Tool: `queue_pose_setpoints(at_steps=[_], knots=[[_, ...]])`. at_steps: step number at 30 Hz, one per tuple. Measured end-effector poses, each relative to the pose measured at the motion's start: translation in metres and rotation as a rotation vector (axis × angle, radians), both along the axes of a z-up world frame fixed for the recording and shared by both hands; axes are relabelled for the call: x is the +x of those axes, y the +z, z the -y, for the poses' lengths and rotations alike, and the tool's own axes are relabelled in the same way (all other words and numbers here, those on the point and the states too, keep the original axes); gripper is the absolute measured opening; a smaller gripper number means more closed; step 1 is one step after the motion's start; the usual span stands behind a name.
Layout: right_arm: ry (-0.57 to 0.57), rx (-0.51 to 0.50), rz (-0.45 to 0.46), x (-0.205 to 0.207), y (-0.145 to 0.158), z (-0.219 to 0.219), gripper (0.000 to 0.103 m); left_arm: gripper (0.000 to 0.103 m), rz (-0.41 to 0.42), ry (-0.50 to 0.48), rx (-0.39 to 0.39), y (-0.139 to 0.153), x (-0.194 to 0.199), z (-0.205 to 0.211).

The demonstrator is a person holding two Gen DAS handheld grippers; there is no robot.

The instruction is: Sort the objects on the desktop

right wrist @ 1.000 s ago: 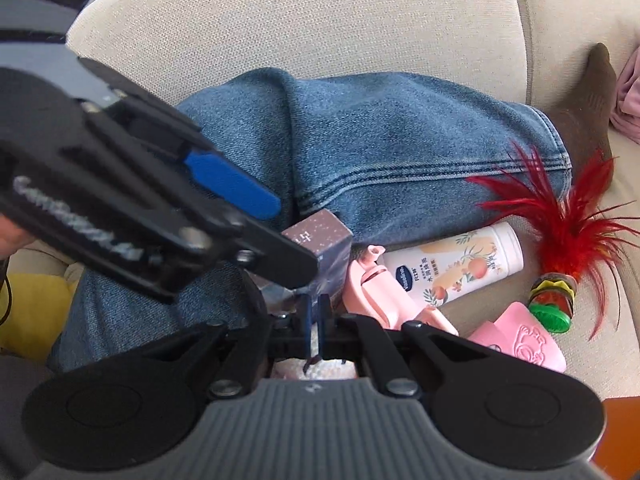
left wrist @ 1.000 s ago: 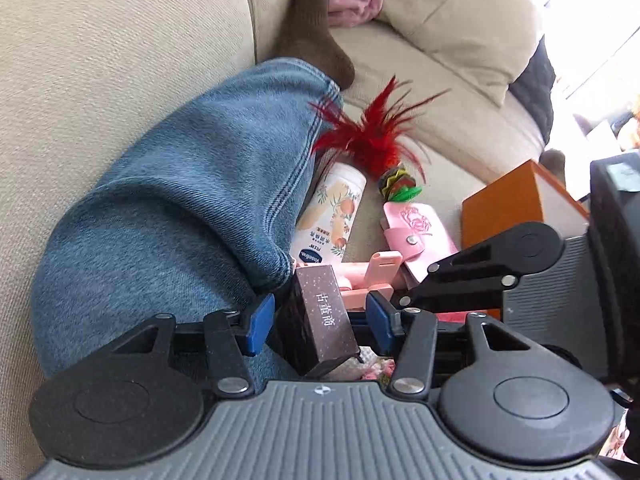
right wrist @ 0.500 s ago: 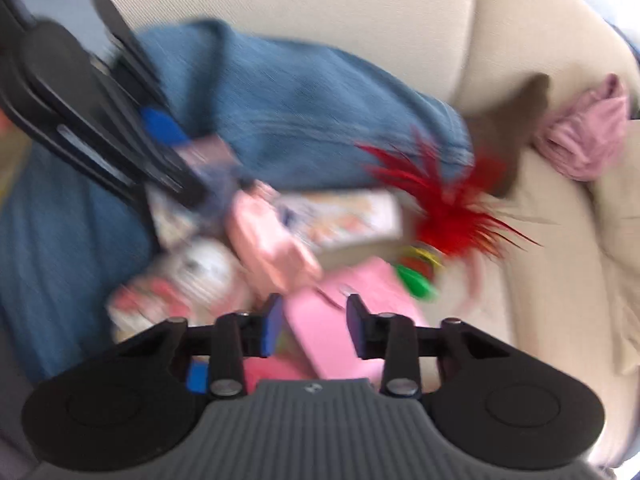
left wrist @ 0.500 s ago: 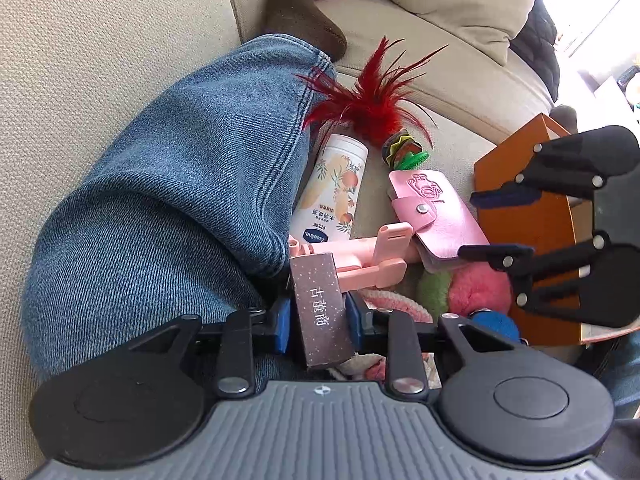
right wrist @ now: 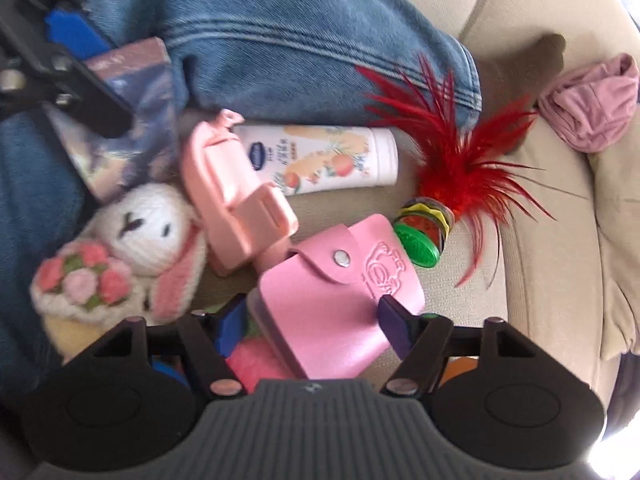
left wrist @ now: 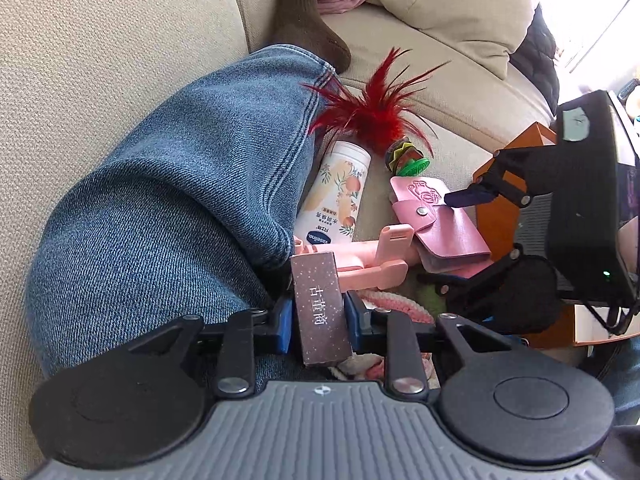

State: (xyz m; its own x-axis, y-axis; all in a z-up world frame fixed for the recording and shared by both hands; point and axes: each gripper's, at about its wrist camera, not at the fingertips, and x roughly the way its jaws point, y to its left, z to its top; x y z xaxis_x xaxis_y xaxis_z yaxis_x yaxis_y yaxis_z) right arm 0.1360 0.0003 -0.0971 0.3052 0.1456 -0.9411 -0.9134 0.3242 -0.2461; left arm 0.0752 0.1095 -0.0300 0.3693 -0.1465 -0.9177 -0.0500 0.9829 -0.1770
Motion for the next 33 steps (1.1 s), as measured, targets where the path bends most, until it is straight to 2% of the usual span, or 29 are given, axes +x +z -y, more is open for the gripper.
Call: queue_pose_setpoints(at_steps=[3,5,7,10,13,16,19,27,33], knots=[[-0.005,-0.004,0.011,-0.003,0.000,-0.002,0.071,0.030,0.008,0.000,-0.005,0.000,-0.002,-0.001],[-0.003,0.019,0.000,-0.005,0.008,0.001,0.061,0.030,0.013,0.002,-0.012,0.000,-0.004,-0.003],[-0.039,0.055,-0.017,-0.002,0.021,0.005,0.046,0.030,0.017,0.003,-0.015,0.000,-0.004,-0.003],[-0.091,0.102,-0.015,0.005,0.044,0.014,0.032,0.030,0.018,0.003,-0.011,0.001,-0.003,-0.002],[-0.135,0.163,-0.025,0.013,0.068,0.024,0.022,0.030,0.022,0.000,-0.009,0.001,-0.004,-0.002],[-0.201,0.244,-0.078,0.023,0.085,0.032,0.016,0.030,0.025,0.001,-0.010,0.001,-0.004,-0.003],[-0.265,0.283,-0.129,0.043,0.081,0.033,0.016,0.030,0.025,0.003,-0.006,0.001,-0.003,-0.002],[-0.324,0.290,-0.036,0.056,0.063,0.036,0.027,0.031,0.034,0.006,0.001,0.002,-0.005,0.003],[-0.332,0.348,-0.007,0.047,0.063,0.047,0.024,0.031,0.044,-0.007,0.044,0.001,-0.007,0.011]])
